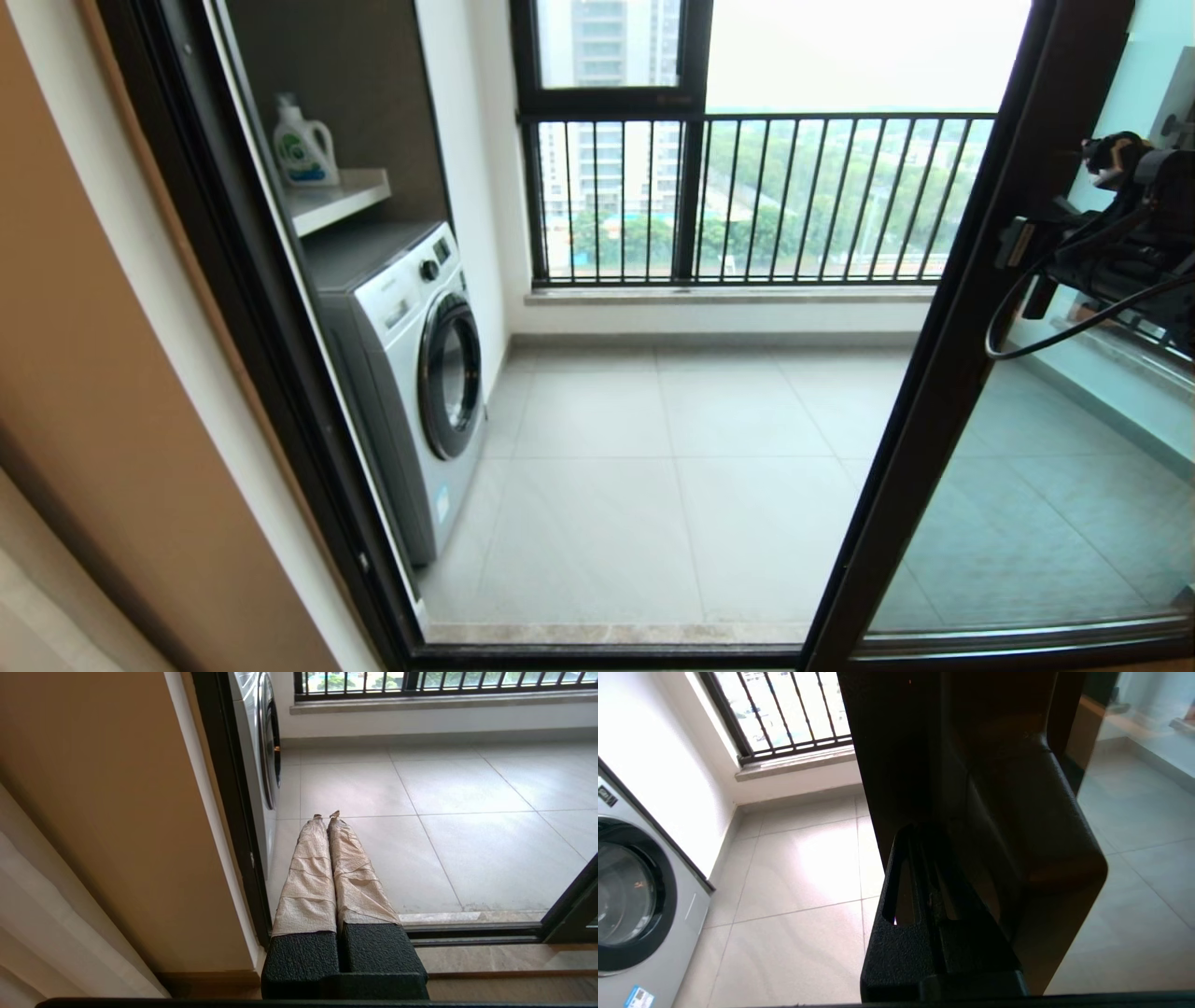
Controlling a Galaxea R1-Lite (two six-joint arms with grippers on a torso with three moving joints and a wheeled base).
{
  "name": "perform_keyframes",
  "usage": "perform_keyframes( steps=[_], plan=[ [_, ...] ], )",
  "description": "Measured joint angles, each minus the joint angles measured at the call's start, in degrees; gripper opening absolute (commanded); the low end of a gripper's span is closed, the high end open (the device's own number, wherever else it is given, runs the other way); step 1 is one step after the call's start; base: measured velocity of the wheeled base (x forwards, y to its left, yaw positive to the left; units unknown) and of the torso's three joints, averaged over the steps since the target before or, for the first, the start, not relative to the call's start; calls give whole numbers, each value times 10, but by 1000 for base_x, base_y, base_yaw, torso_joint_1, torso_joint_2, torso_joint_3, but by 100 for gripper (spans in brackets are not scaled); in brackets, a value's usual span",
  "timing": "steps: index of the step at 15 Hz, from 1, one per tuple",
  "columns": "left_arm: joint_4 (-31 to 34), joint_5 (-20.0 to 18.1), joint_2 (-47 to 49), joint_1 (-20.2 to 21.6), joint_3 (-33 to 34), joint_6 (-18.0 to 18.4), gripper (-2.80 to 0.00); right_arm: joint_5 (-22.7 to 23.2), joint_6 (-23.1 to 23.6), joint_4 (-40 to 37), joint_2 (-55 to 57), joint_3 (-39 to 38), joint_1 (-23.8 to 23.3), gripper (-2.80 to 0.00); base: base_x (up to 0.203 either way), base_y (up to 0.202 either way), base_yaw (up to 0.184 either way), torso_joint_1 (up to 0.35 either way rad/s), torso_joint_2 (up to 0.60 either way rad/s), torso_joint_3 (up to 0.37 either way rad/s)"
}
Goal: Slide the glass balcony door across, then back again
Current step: Open the slid door
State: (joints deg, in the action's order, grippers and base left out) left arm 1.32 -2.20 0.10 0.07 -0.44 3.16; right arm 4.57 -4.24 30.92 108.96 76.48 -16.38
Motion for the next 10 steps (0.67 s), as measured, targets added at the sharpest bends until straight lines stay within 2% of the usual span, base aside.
perform_keyframes(
  steps=[10],
  plan=[
    [0,0,0,0,0,0,-280,5,1,0,1,-2,-22,-280,0,0,0,0,0,0]
  ],
)
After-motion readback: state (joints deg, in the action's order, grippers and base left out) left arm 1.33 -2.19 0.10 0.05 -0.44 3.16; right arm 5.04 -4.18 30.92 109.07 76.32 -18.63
